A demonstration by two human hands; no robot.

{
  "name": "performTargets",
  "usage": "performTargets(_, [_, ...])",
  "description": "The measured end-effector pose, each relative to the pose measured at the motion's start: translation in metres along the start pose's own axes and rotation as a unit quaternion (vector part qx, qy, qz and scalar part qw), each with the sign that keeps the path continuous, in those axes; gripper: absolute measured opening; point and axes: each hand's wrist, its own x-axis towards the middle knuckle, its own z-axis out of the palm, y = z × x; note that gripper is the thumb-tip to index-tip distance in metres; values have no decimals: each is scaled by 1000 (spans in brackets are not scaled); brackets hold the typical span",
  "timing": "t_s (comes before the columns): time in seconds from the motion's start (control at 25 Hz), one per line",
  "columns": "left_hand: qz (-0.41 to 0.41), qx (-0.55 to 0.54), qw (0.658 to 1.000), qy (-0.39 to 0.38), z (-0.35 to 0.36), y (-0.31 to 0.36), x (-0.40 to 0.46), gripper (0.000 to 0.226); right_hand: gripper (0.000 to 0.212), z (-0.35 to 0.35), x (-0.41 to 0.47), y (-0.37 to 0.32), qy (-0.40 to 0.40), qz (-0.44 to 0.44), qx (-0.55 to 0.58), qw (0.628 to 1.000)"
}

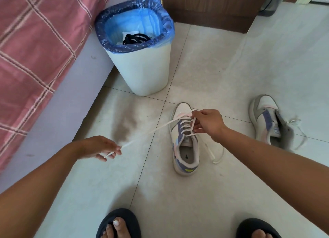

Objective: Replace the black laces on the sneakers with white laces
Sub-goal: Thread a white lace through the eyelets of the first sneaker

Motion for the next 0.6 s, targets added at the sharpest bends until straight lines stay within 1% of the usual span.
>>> performTargets(0.08, [-17, 82, 996, -8, 1, -4, -2, 14, 27, 2, -4, -2, -14, -43, -50, 998])
performTargets(0.12, [-11, 117, 993, -7, 6, 0, -4, 13, 23, 2, -7, -4, -45, -73, -94, 992])
performTargets(0.16, [11, 126, 992, -9, 14, 9, -5, 14, 16, 4, -12, -6, -94, -96, -129, 982])
performTargets(0.2, [43, 99, 994, -17, 24, 21, -4, 15, 17, 4, -16, -7, -150, -101, -141, 973])
performTargets(0.24, [69, 26, 997, -28, 36, 35, -3, 17, 27, 4, -18, -6, -184, -98, -128, 970])
performTargets(0.28, [86, -66, 993, -37, 49, 50, -2, 18, 33, 3, -20, -5, -187, -97, -102, 972])
performTargets(0.32, [101, -149, 983, -34, 61, 64, -1, 18, 31, 1, -21, -2, -162, -109, -87, 977])
performTargets(0.36, [115, -215, 970, -22, 71, 77, 1, 17, 24, -2, -22, 2, -124, -137, -97, 978])
performTargets(0.4, [125, -269, 955, -6, 81, 89, 4, 16, 17, -6, -23, 8, -92, -168, -146, 971])
performTargets(0.44, [131, -319, 938, 7, 90, 99, 8, 15, 11, -9, -25, 15, -77, -195, -216, 953])
performTargets(0.48, [131, -369, 920, 16, 97, 106, 11, 14, 7, -10, -27, 22, -78, -218, -292, 928])
performTargets(0.56, [113, -442, 890, 29, 109, 119, 17, 11, 10, -7, -31, 35, -92, -244, -396, 880])
performTargets(0.6, [104, -446, 888, 41, 114, 123, 20, 9, 12, -5, -32, 39, -95, -245, -416, 871])
